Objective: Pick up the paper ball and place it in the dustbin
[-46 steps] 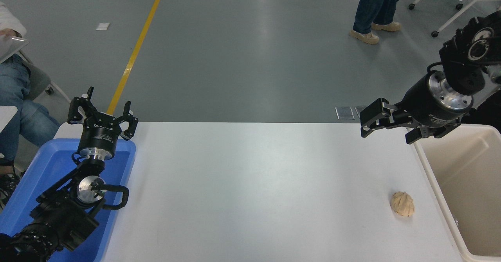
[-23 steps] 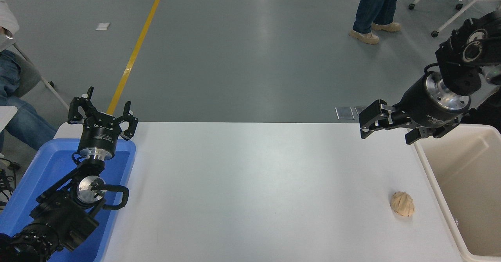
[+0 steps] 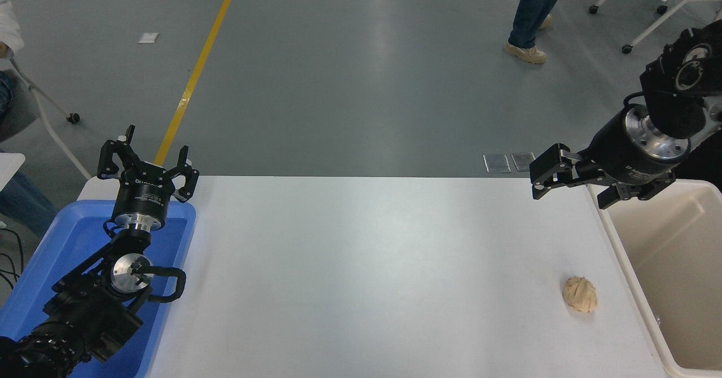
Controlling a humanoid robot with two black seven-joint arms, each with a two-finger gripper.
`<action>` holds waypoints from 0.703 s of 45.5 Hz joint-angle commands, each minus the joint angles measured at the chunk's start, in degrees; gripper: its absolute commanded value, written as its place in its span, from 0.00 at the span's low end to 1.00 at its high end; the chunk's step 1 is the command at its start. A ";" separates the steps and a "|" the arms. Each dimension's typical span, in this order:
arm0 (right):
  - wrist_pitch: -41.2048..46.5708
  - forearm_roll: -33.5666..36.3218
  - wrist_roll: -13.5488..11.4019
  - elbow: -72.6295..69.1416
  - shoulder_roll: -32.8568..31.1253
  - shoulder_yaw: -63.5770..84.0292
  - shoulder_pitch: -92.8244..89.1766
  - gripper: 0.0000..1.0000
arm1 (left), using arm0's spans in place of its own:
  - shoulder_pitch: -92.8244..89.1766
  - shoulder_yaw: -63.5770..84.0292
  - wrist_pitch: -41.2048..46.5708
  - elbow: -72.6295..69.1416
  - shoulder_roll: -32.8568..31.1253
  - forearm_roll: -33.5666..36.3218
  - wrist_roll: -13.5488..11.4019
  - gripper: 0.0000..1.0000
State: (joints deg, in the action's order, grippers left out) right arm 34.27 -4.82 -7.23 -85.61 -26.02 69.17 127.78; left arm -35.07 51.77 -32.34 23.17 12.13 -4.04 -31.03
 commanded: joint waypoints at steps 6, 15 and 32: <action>-0.16 0.60 0.11 0.62 0.18 2.20 -0.24 1.00 | 0.00 0.00 0.00 0.03 0.00 0.00 0.00 0.99; -8.67 -0.36 -0.06 3.78 0.01 3.86 -7.71 1.00 | 0.00 0.00 0.00 0.03 0.00 0.00 0.00 0.99; -28.20 -0.98 -0.06 19.95 0.53 6.42 -28.18 1.00 | 0.00 0.00 -0.09 0.03 0.00 0.00 0.00 0.99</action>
State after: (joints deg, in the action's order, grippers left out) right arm 16.62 -6.01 -7.29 -75.51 -25.76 74.53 111.91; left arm -35.07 51.77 -32.35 23.20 12.13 -4.04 -31.02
